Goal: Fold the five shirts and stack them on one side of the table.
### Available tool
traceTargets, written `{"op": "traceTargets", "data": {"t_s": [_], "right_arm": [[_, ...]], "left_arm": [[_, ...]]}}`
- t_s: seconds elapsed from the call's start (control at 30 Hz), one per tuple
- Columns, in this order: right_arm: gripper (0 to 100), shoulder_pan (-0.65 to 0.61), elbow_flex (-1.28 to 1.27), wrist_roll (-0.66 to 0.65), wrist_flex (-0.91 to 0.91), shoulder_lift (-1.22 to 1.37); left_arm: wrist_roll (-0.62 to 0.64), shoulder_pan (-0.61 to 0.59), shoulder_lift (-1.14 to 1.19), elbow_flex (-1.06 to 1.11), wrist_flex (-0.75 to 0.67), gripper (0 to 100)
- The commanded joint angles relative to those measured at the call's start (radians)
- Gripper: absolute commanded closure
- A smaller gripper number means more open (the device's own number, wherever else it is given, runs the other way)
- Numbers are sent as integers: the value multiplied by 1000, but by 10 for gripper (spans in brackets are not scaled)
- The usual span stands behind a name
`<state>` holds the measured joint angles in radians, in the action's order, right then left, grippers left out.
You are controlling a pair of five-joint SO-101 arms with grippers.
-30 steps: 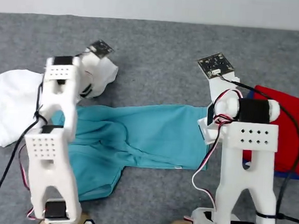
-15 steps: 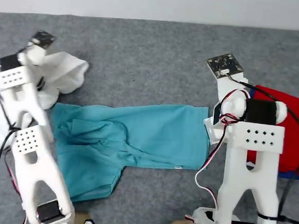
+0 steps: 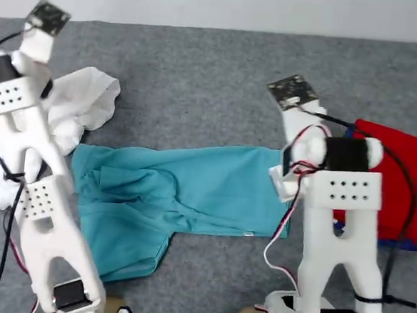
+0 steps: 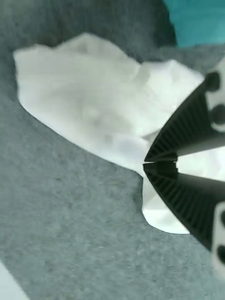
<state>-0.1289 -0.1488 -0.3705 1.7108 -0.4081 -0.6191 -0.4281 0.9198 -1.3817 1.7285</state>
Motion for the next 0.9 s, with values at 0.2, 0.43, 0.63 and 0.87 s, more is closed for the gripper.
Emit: {"op": "traceTargets", "data": {"t_s": [0.2, 0.43, 0.63, 0.87], "right_arm": [[988, -71, 26, -5, -162, 199], [988, -73, 26, 14, -351, 400], [988, -70, 26, 58, -512, 565], [988, -18, 89, 51, -538, 733]], "left_arm": [[3, 169, -505, 816, 23, 994], [54, 161, -526, 1067, -84, 994], [64, 166, -523, 1167, -216, 994], [144, 155, -514, 1241, -384, 994]]}}
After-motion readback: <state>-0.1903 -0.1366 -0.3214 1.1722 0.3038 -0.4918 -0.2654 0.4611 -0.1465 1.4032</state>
